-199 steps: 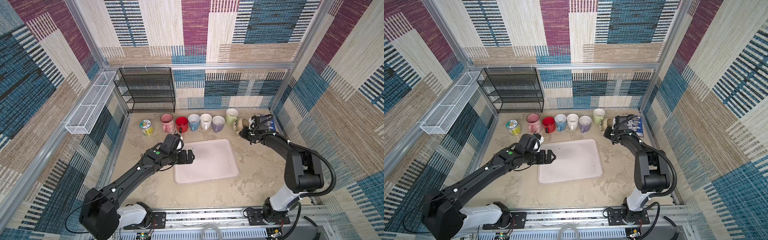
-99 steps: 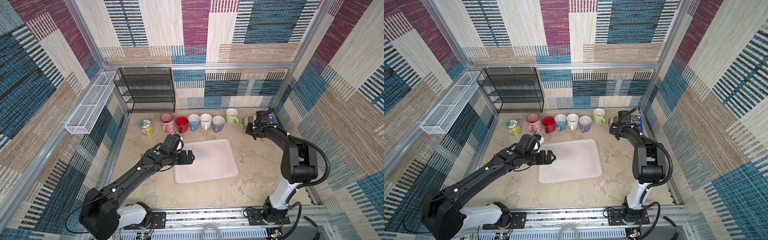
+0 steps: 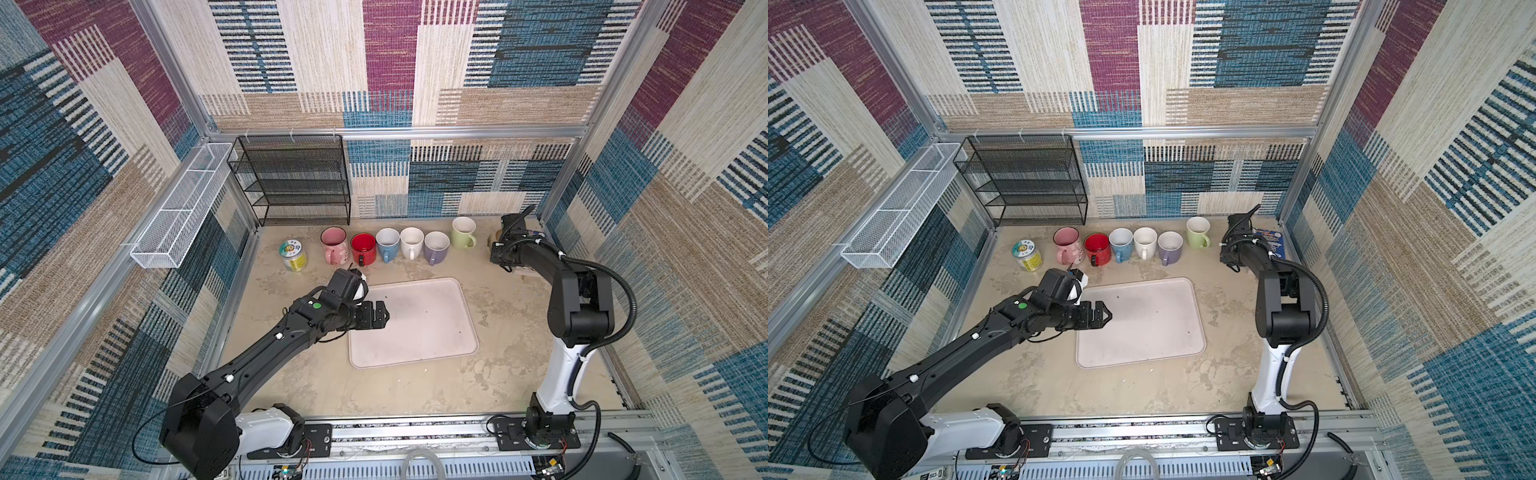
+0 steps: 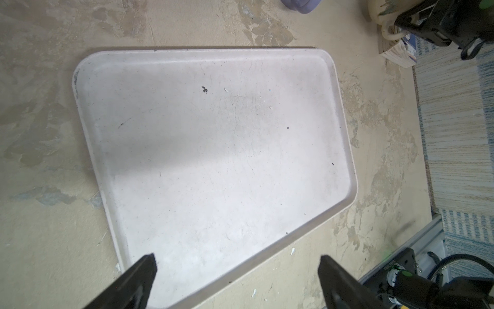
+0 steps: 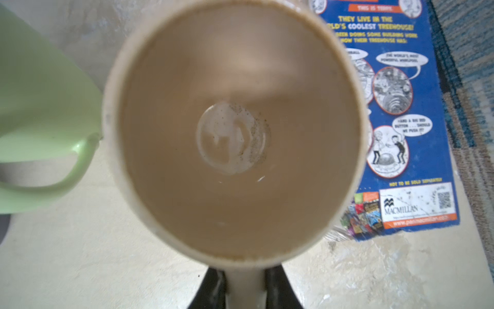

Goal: Turn the mug right side up
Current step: 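Carry the cream mug upright with the right gripper to beside the green mug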

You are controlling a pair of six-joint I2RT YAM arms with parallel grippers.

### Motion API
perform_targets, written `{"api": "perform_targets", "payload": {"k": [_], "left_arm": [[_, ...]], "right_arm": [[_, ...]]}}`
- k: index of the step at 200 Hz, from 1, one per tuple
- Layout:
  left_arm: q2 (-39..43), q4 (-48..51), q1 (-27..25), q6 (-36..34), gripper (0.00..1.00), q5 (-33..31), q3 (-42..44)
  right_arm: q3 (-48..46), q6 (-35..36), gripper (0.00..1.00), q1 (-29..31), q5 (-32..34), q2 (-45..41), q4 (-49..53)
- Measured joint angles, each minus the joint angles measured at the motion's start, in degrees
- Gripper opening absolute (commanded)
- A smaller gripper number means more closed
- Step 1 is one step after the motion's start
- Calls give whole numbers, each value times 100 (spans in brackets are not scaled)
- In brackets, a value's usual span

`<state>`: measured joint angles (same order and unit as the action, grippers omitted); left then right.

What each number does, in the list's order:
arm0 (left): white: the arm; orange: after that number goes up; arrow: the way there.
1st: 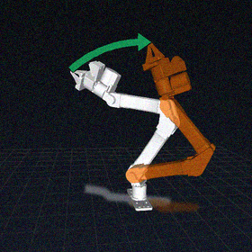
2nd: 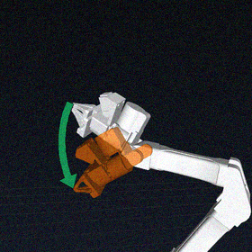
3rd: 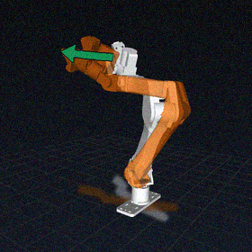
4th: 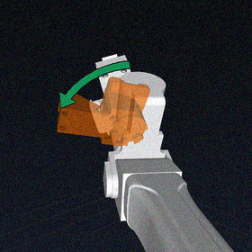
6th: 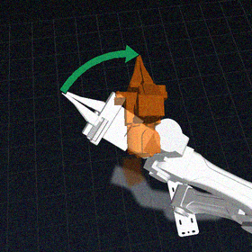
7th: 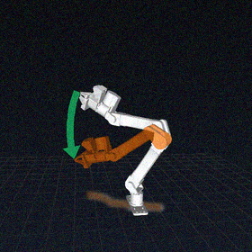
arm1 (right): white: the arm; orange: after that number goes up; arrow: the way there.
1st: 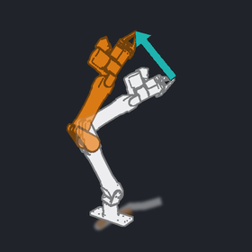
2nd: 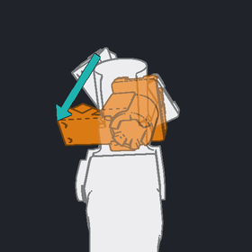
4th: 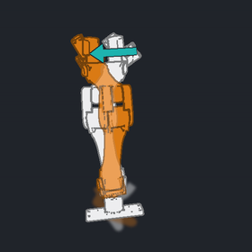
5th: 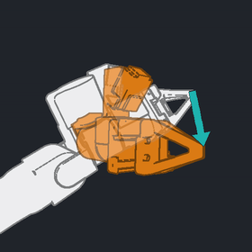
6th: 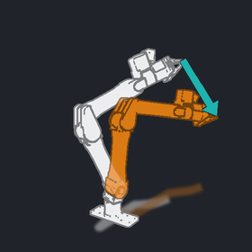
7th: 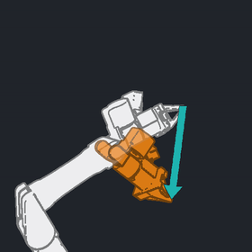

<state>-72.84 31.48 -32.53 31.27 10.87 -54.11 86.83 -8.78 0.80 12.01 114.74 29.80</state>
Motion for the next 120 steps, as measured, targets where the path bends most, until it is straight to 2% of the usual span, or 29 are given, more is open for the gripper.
{"api": "perform_targets", "payload": {"k": [120], "left_arm": [[-140,2,0,-17,100,-2,-33]], "right_arm": [[168,367,0,267,118,341,-179]]}}
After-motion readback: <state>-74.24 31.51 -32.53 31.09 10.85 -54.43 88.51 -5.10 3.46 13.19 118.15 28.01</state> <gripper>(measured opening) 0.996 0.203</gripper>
